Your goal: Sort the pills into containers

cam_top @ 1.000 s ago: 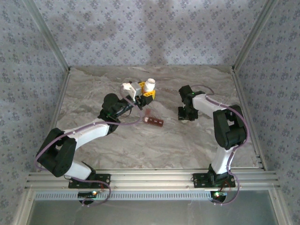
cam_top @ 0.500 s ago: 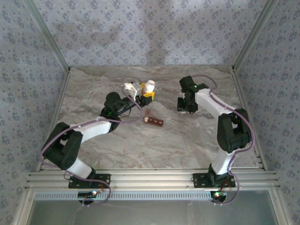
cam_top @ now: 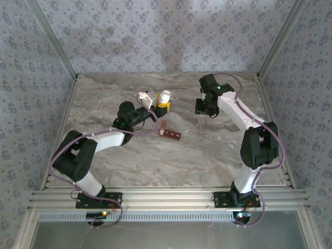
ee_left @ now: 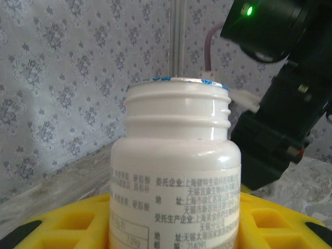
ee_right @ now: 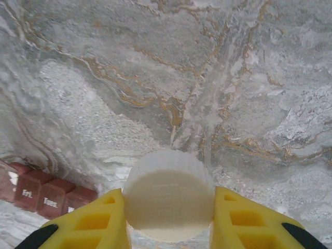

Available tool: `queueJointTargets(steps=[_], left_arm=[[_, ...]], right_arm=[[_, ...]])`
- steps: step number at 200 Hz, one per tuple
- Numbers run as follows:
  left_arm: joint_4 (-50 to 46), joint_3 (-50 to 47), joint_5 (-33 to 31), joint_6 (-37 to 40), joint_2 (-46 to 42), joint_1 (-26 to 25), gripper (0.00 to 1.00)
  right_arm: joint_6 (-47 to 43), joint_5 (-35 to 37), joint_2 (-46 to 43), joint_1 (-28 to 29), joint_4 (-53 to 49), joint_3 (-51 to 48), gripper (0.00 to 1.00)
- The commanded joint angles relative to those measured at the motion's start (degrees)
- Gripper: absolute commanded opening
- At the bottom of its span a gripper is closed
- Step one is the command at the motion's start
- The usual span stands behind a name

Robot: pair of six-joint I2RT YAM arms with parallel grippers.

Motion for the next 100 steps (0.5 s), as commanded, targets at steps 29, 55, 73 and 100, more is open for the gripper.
queueJointTargets(steps=[29,55,73,100], left_arm=[[3.2,2.4,3.5,1.4,2.9,0.3,0.0],[3.6,2.5,3.9,1.9,4.4,0.2,0.0],[3.7,2.6,3.9,2.7,5.2,0.1,0.0],[3.9,3.2,3.6,4.2,6.8,-0.4,0.0]], right_arm=[[-1.5,-4.0,-1.0,0.4,-5.0,5.6,0.3],[-1.3,-6.3,-1.4,0.3,-6.3,8.3,0.31],[-1.3,-8.1,-1.5,0.4,-7.2,10.7,0.31],[-1.3,-11.3,-0.8,0.3,-9.0,15.1,0.32]])
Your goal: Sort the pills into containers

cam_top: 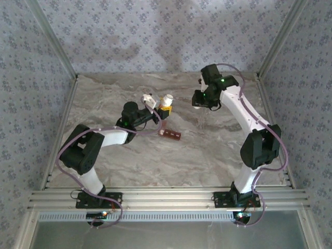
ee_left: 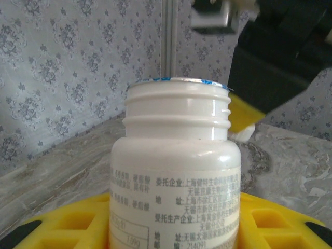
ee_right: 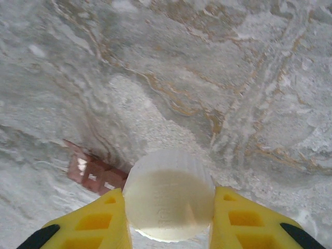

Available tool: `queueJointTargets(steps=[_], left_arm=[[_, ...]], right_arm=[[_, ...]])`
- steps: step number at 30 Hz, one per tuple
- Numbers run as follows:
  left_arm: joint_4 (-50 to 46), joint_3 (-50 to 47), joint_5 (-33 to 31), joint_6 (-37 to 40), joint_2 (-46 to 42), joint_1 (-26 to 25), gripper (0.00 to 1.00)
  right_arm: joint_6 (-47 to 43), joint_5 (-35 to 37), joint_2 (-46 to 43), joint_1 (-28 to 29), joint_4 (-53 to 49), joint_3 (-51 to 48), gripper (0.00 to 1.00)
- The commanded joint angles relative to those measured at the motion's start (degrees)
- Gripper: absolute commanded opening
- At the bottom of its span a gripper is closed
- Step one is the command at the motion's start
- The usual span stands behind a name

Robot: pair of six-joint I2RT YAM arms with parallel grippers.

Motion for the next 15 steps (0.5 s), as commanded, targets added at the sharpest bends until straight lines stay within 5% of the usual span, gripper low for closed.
queueJointTargets(steps=[1,15], left_arm=[[3.4,2.1,1.4,2.3,1.2,-0.5,0.0],[-2.6,3.8,5.8,8.4,2.1,-1.1,0.0]], right_arm=[[-0.9,-4.6,-0.7,0.3,-3.7,5.0,0.32],[-4.6,-17.2,4.9,0.3,-8.4,16.0,0.32]])
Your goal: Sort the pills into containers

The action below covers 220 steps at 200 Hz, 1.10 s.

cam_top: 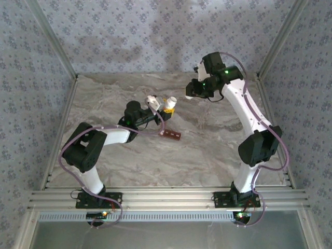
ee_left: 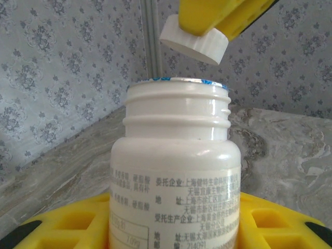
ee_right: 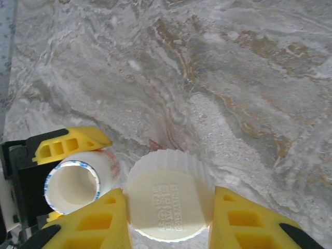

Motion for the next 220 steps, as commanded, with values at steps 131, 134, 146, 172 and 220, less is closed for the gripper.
queueJointTargets(steps=[131,134,146,172,220], left_arm=[[-3.0,4.2,5.1,3.5,1.4,-1.1,0.0],[-3.0,4.2,5.1,3.5,1.4,-1.1,0.0],[-3.0,4.3,5.2,3.5,1.4,-1.1,0.0],[-3.1,4.7,5.6,3.5,1.4,-1.4,0.0],[-3.2,4.9,6.8,4.1,1.0,-1.8,0.0]], right_arm=[[-7.7,-13.9,4.1,1.9,-6.8,4.6,0.32],[-7.7,-13.9,4.1,1.9,-6.8,4.6,0.32],[-7.8,-13.8,4.2,2.0,-6.8,4.5,0.32],[-7.7,-13.8,4.5,2.1,-6.3,3.9,0.32],[-8.1,-14.8,5.1,2.2,-6.4,3.2,0.32]])
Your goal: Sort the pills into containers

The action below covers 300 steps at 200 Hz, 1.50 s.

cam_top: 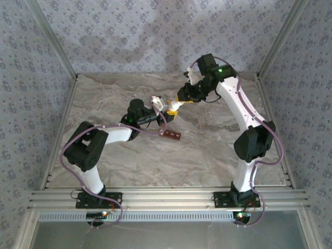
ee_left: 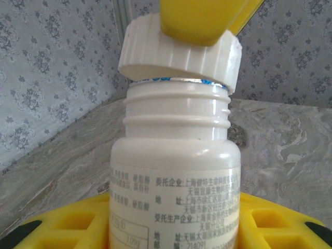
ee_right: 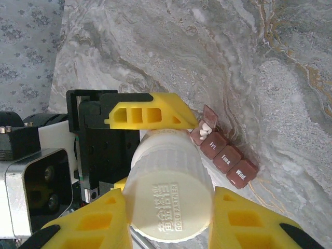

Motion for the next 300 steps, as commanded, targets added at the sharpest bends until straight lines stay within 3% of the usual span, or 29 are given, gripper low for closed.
queueJointTargets(steps=[1,225,300], left_arm=[[1.0,1.9,2.7,1.5,-0.2,-0.7,0.0],[-6.6,2.8,7.4,6.9,-5.3,-1.2,0.0],[-4.4,3.8,2.8,5.8,-4.0,-2.4,0.0]], right_arm=[[-1.7,-1.9,1.3,0.4,-1.3,0.3,0.32],[-5.7,-8.2,4.0,-1.5,-1.4,-6.0,0.32],[3.4,-11.1,4.9,1.7,3.3,-9.3,0.32]])
